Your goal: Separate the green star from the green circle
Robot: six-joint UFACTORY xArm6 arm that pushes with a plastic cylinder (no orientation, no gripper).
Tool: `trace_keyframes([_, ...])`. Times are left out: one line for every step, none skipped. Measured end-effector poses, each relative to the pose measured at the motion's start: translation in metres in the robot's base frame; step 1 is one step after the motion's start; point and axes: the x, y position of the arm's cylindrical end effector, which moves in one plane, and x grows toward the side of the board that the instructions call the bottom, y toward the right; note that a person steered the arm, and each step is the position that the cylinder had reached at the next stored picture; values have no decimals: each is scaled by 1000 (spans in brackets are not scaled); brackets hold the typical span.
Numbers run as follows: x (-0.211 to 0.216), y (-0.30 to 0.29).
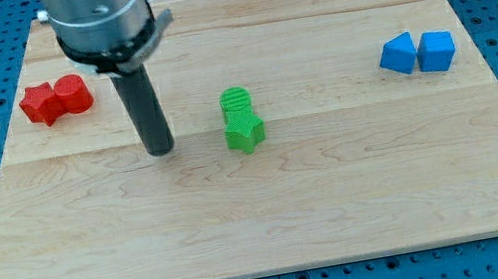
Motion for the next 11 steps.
trace_keyframes([9,16])
trace_keyframes([9,16])
trace_keyframes([8,22])
trace_keyframes([8,26])
trace_keyframes([4,43])
trace_keyframes([-16,45])
trace_keyframes([-32,57])
trace_keyframes([-9,110])
trace_keyframes([10,152])
trace_keyframes([12,135])
trace_keyframes([31,134])
